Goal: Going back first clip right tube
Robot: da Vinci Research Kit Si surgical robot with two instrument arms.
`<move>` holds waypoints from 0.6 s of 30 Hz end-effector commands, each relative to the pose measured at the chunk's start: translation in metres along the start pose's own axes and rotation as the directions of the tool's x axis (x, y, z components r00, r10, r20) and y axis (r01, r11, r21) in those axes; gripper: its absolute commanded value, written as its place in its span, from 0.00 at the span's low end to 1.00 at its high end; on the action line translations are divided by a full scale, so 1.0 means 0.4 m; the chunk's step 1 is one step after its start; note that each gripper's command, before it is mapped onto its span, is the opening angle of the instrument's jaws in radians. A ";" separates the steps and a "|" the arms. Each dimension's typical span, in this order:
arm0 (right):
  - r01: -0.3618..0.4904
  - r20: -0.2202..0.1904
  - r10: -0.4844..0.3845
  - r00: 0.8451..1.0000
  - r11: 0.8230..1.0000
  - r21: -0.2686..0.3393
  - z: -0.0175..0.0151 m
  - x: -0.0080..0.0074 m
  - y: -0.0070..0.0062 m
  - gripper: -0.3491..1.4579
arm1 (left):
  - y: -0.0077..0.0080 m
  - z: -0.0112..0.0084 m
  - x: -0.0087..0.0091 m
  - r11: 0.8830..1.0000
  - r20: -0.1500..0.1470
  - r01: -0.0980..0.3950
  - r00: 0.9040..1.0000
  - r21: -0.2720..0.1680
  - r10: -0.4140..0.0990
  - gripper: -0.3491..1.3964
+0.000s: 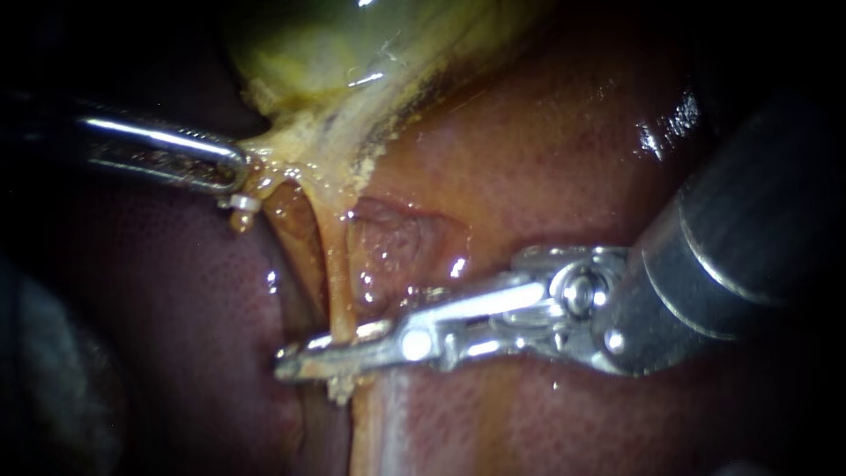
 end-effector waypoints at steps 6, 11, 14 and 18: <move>0.112 0.010 -0.112 0.994 0.993 -0.034 0.0012 -0.0030 0.0054 0.42 | -0.0001 0.0001 -0.0001 1.000 0.000 0.000 1.000 0.000 0.000 0.00; 0.206 0.022 -0.205 0.979 0.974 -0.093 0.0010 -0.0043 0.0088 0.45 | -0.0001 0.0001 -0.0002 1.000 0.000 0.000 1.000 0.000 0.000 0.00; 0.280 0.031 -0.278 0.960 0.952 -0.126 0.0000 -0.0039 0.0101 0.46 | -0.0001 0.0001 -0.0002 1.000 0.000 0.000 1.000 0.000 0.000 0.00; 0.341 0.040 -0.339 0.940 0.930 -0.138 -0.0026 -0.0043 0.0109 0.47 | -0.0002 0.0000 -0.0002 1.000 0.000 0.000 1.000 0.000 0.000 0.00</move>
